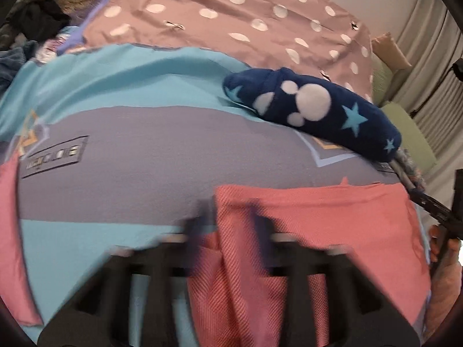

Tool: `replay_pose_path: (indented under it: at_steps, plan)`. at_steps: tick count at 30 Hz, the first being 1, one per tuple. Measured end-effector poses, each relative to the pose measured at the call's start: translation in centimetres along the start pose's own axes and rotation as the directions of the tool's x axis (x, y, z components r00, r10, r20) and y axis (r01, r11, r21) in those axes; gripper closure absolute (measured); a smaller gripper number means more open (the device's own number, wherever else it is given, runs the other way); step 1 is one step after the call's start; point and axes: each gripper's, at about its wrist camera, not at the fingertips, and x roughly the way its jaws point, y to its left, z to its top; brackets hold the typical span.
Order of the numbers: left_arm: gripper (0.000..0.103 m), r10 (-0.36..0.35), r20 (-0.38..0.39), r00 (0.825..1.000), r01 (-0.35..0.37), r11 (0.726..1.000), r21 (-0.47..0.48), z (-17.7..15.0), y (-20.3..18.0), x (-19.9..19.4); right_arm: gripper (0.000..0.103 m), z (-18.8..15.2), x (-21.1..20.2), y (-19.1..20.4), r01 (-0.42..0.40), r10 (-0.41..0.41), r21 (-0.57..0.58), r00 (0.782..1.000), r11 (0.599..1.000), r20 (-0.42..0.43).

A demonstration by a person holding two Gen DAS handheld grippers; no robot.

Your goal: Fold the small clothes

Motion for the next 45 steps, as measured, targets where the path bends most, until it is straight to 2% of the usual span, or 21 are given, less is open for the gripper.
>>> replay_pose_path:
  at_steps: [1,2,6,8,10,12,13,14,15,16,18,21,24,26,27,30,33,37,40,43,45]
  plan:
    - [0.101,-0.003,0.004,1.0,0.003,1.0,-0.002,0.1,-0.2,0.0,0.092,0.2,0.5,-0.4,-0.048,0.048,0.036,0.999,0.998,-0.019]
    - [0.101,-0.003,0.019,1.0,0.002,1.0,0.004,0.1,-0.5,-0.1,0.099,0.2,0.7,-0.7,-0.076,0.077,0.066,0.997,0.995,-0.02]
    - [0.101,-0.005,0.152,0.988,-0.004,0.998,0.061,-0.1,-1.8,-3.5,0.1,0.6,-2.1,-1.1,-0.156,0.143,0.111,0.983,0.982,0.116]
    - [0.101,-0.024,0.212,0.977,0.011,0.998,0.064,0.1,-1.9,-5.5,0.1,1.0,-2.7,-0.9,-0.152,0.139,0.1,0.982,0.983,0.127]
    - [0.101,-0.016,0.238,0.971,0.001,0.998,0.064,0.7,-1.8,-6.3,0.099,1.4,-1.9,-0.4,-0.099,0.091,0.08,0.991,0.992,0.098]
    - [0.1,0.042,0.198,0.979,-0.059,0.995,0.079,1.2,-1.9,-4.7,0.092,1.3,-0.2,-0.1,-0.031,0.03,0.05,0.999,0.998,0.031]
    - [0.098,0.079,0.178,0.981,-0.096,0.991,0.091,1.2,-1.9,-3.9,0.083,1.0,0.5,-0.1,-0.001,0.001,0.049,1.0,0.999,0.003]
    - [0.097,0.141,0.149,0.979,-0.158,0.982,0.107,1.0,-1.9,-2.6,0.074,0.4,0.5,-0.3,0.014,-0.013,0.061,1.0,0.998,-0.013]
    - [0.097,0.192,0.123,0.974,-0.206,0.972,0.114,0.7,-1.7,-1.7,0.072,-0.3,0.0,-0.5,0.009,-0.008,0.069,1.0,0.998,-0.01]
    - [0.095,0.209,0.098,0.973,-0.22,0.969,0.112,0.2,-1.4,-1.4,0.07,-0.9,-0.9,-0.6,-0.001,0.001,0.071,1.0,0.997,0.0]
    - [0.085,0.183,0.087,0.979,-0.191,0.977,0.099,-1.2,-1.0,-2.2,0.062,-3.1,-4.3,-1.1,-0.012,0.01,0.07,1.0,0.997,0.026]
    - [0.058,0.177,0.155,0.972,-0.194,0.976,0.102,-3.8,-1.3,-6.1,0.058,-7.3,-9.6,-2.2,-0.052,0.047,0.088,0.997,0.995,0.058]
    - [0.058,0.132,0.186,0.974,-0.15,0.985,0.09,-7.4,-2.2,-10.3,0.053,-12.9,-13.8,-3.3,-0.108,0.101,0.156,0.994,0.982,0.052]
    - [0.047,0.127,0.196,0.972,-0.142,0.987,0.069,-10.2,-2.6,-12.6,0.052,-16.2,-15.7,-3.4,-0.128,0.121,0.19,0.992,0.973,0.045]
    - [0.043,0.128,0.201,0.971,-0.139,0.99,0.039,-12.0,-2.7,-13.9,0.051,-17.6,-16.5,-3.3,-0.144,0.137,0.208,0.989,0.968,0.047]
    - [0.042,0.081,0.184,0.98,-0.072,0.996,-0.056,-16.4,-2.1,-16.5,0.047,-20.5,-17.8,-2.7,-0.224,0.221,0.261,0.974,0.939,0.043]
    - [0.042,-0.01,0.134,0.991,0.031,0.987,-0.155,-19.8,-1.4,-17.2,0.046,-21.2,-17.2,-1.8,-0.299,0.303,0.309,0.952,0.903,0.037]
    - [0.042,-0.139,0.07,0.988,0.152,0.958,-0.242,-22.2,-1.4,-15.8,0.044,-20.9,-14.9,-0.5,-0.379,0.399,0.388,0.916,0.84,0.031]
    - [0.042,-0.138,0.118,0.983,0.166,0.947,-0.276,-22.3,-1.3,-15.0,0.035,-20.2,-13.3,0.0,-0.39,0.411,0.425,0.911,0.817,0.046]
    - [0.042,-0.187,0.16,0.969,0.235,0.894,-0.382,-20.9,0.2,-13.5,0.026,-19.3,-11.9,-0.7,-0.415,0.433,0.505,0.897,0.757,0.088]
    - [0.047,-0.221,0.18,0.959,0.279,0.857,-0.433,-19.9,0.8,-12.3,0.026,-18.7,-11.4,-0.9,-0.402,0.422,0.529,0.902,0.747,0.09]
